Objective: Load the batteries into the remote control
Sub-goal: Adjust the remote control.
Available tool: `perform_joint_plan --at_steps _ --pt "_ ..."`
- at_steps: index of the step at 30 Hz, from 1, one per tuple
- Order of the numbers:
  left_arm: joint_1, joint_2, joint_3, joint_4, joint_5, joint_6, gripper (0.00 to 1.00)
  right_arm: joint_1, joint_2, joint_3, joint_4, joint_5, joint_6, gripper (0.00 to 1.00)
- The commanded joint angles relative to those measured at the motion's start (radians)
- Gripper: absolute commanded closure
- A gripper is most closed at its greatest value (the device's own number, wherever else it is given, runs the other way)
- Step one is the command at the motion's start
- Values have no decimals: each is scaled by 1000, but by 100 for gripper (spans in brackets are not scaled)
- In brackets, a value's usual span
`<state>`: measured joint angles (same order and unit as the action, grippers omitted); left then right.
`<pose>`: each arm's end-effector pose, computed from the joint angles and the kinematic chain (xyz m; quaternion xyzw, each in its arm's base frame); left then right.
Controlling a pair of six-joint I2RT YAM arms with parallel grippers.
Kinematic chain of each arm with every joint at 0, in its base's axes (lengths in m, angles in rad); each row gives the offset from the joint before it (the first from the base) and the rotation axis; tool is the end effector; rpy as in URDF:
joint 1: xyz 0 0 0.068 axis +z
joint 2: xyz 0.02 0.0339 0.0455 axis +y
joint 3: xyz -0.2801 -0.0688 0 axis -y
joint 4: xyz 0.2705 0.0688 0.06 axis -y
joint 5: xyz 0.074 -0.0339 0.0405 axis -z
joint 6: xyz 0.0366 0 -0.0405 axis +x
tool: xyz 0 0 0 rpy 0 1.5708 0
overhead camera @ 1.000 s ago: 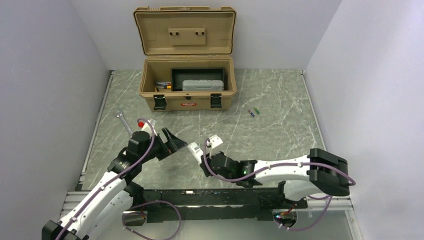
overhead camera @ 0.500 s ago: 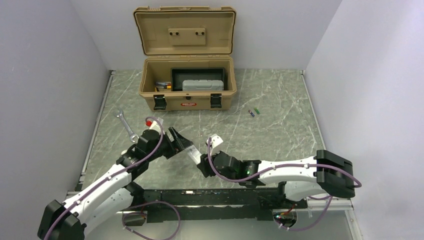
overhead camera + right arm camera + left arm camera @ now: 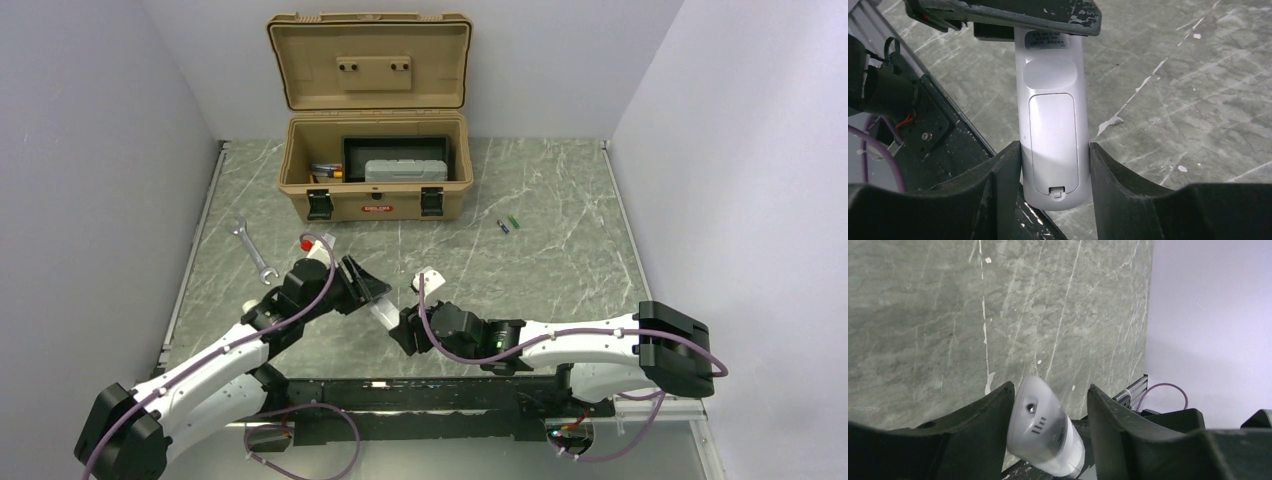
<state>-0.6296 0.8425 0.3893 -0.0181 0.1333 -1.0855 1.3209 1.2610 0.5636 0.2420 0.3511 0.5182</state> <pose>0.1598 -0.1225 0.2080 -0.1584 0.8366 -0.4314 0.2981 0.0809 0.2661 0.2049 -0.2413 0.8052 0.3246 0.4337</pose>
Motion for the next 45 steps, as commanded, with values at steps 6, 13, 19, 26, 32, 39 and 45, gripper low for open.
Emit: perform_joint_plan --at_steps 6,13,19,26,32,39,45 --pt "-18 3 21 76 -15 -19 67 -3 -35 18 103 -33 0 66" --pt "-24 7 20 74 -17 -25 96 -3 -53 10 92 12 9 65" --pt "-28 7 19 75 -20 -7 100 -2 -68 20 113 -42 -52 27" --pt "-29 -18 -31 131 -12 31 100 -45 -149 20 129 -109 -64 9" --pt "-29 -107 -84 245 29 109 100 -257 -265 -94 211 -441 73 10" --pt "-29 -133 -101 490 206 157 100 -403 -334 -206 277 -773 145 11" --pt "-29 -71 -93 656 319 110 100 -409 -329 -259 439 -883 210 11"
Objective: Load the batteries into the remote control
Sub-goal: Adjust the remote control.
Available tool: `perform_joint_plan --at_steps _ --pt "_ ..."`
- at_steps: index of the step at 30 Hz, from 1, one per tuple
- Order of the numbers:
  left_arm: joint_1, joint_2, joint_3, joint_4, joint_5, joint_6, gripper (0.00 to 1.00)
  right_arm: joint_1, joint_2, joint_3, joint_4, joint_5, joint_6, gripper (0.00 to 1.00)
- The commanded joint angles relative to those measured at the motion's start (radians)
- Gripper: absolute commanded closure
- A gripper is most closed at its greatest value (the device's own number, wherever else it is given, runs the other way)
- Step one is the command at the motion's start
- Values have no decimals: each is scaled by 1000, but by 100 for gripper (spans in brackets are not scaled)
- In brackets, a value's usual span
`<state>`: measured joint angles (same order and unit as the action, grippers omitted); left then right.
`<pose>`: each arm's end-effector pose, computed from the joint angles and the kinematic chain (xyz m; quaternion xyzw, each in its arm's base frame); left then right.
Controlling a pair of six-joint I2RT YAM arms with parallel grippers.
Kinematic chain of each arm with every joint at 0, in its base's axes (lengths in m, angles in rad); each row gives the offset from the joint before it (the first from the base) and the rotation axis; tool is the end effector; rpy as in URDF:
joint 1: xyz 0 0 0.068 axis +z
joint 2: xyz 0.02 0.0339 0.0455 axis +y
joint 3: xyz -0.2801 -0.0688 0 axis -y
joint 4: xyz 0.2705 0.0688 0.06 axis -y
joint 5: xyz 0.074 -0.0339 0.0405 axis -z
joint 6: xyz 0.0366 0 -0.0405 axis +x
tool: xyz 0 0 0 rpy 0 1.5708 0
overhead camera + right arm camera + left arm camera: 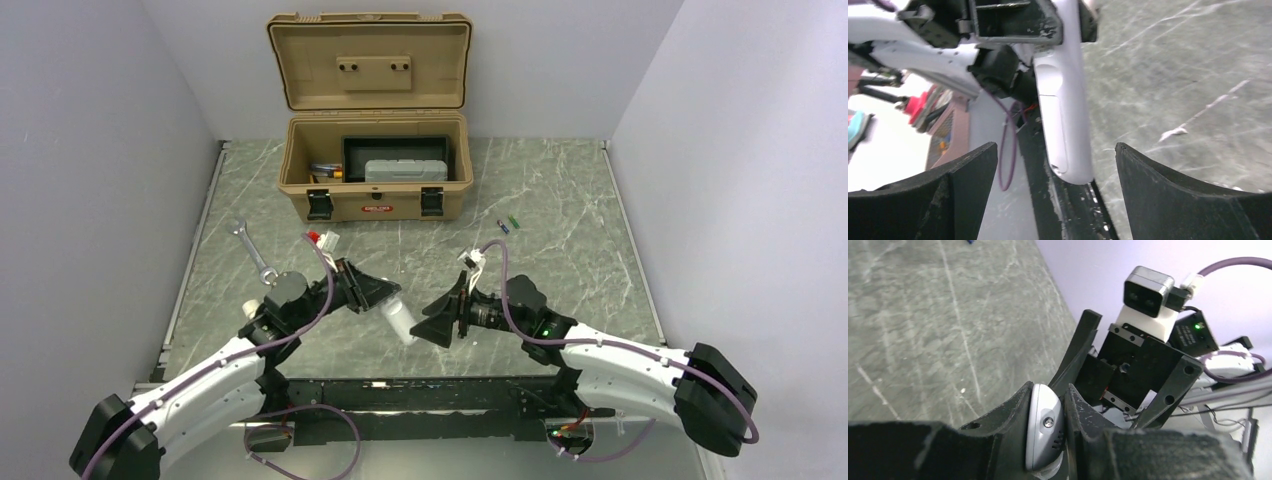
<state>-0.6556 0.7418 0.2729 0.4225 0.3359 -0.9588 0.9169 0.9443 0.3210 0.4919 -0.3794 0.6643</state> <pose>0.1435 -0.1256 0.2290 0.0064 0.7224 -0.5754 0.3834 0.1215 0.1809 0.2171 -0.2163 0.7170 0.5599 0.3546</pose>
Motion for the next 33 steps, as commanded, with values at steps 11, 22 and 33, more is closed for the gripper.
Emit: perform_joint_plan --at_steps 11,22,33 --pt "-3 70 55 338 191 -27 100 -6 34 -23 282 -205 106 19" --pt "-3 83 49 412 213 -52 100 -6 80 -19 343 -223 132 50" --pt "-4 95 51 412 210 -61 83 -5 150 -20 434 -253 177 82"
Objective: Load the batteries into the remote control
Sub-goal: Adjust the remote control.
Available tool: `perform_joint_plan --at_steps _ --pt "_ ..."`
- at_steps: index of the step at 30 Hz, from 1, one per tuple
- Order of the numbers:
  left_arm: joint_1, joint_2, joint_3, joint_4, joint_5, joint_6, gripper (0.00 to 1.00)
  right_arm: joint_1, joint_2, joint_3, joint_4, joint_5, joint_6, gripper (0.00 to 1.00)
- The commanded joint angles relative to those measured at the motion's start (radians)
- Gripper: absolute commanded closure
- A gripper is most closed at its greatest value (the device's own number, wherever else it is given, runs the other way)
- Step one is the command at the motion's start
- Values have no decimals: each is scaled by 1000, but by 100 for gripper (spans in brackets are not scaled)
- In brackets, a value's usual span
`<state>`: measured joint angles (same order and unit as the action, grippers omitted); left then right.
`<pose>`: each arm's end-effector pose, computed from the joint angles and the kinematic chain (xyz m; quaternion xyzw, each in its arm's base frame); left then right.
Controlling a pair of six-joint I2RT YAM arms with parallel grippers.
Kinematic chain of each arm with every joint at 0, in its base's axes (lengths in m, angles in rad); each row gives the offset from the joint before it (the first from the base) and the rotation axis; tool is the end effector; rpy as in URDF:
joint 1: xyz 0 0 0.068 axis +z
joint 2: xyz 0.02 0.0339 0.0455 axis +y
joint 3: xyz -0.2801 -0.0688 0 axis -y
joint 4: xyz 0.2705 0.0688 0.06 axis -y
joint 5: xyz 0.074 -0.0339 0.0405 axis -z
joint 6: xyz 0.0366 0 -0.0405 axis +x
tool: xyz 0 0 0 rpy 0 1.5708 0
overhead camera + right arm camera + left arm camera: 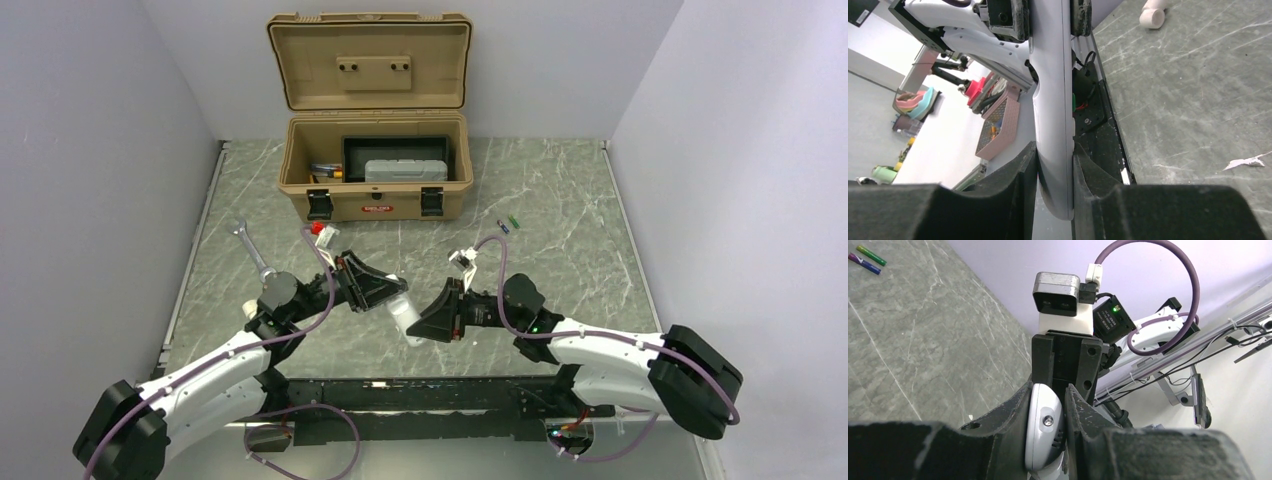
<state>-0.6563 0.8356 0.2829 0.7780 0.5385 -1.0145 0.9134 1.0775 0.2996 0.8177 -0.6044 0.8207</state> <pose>0.1443 -0.1348 0.2539 0.0977 0.6281 -0.6703 0.3829 0.1218 0.1918 0.2173 -0.2450 0.6508 0.6583 0.2882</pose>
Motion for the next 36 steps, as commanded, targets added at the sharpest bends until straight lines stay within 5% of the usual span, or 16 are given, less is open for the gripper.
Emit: perform_joint_plan --at_steps 1,3,10,14,23,30,33,36 --pt "-3 0 45 43 5 -1 75 -2 19 1 118 -26 23 88" --pt "-3 -9 52 11 0 7 62 -2 14 0 98 0 21 100" --pt "-3 -53 88 -139 -43 39 24 -2 -104 30 -89 96 -68 100" --pt "-3 -76 174 -416 -114 94 1 -2 -220 89 -343 249 -166 100" --pt "-21 -39 329 -774 -257 145 1 17 -256 250 -920 675 -320 100" --pt "-133 33 479 -1001 -506 105 0 206 -190 390 -1118 1023 -411 100" --pt "-215 107 601 -1205 -691 58 0 291 -156 421 -1154 1143 -396 100" --pt "-238 222 749 -1381 -716 32 1 351 -122 437 -1174 1217 -382 100"
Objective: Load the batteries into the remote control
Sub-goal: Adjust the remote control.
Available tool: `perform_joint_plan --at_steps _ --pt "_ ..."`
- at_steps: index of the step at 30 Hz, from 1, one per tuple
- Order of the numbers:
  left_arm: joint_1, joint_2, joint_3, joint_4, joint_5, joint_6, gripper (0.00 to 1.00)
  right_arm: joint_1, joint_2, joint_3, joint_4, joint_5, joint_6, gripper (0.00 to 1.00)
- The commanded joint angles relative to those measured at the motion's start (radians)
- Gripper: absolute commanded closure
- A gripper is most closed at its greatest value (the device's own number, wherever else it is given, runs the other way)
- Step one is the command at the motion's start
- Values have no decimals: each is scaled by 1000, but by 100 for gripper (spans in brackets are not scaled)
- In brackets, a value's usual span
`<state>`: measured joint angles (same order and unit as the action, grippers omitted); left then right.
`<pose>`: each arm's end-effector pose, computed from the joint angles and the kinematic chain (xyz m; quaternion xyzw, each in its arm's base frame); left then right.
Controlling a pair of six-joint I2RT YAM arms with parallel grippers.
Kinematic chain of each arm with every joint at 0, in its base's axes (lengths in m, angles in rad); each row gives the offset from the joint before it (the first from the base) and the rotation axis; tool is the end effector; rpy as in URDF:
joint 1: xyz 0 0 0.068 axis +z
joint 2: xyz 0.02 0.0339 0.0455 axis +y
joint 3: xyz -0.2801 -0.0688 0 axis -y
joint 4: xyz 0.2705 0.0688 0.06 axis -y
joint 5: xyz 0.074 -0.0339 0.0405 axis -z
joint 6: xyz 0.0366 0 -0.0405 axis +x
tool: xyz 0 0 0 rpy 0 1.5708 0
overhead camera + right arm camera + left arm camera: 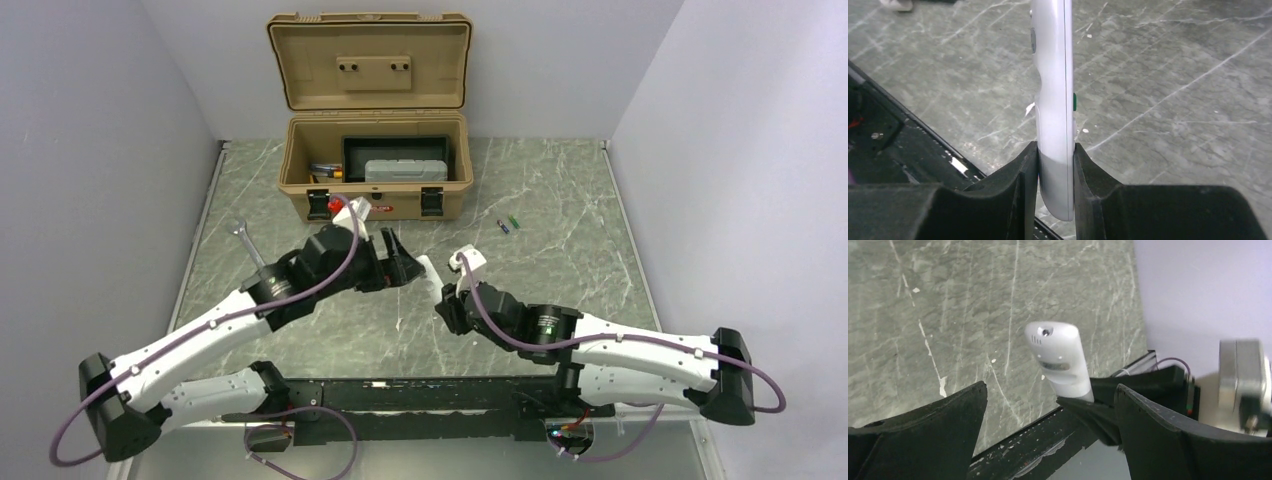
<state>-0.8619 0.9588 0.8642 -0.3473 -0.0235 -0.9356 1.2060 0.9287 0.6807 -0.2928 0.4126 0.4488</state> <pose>0.1530 -0.1771 0.3296 -0.0374 0.8440 -0.4124 0.3408 0.0927 0.2016 0.2742 -0.2211 0.8288 0.2342 0.4575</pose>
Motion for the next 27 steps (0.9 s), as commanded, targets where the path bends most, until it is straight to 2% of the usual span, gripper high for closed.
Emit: perform_joint_plan --at_steps 1,4,12,27 --pt "-39 128 200 -288 -151 -54 1 77 38 61 -68 221 -7 100" --pt "-53 181 232 -309 -143 -97 1 130 68 74 -65 275 -6 100" --pt "-53 167 147 -197 -77 -221 1 234 88 97 -53 431 -21 100" --pt "-53 165 123 -163 -30 -345 3 279 162 149 -16 423 -98 100"
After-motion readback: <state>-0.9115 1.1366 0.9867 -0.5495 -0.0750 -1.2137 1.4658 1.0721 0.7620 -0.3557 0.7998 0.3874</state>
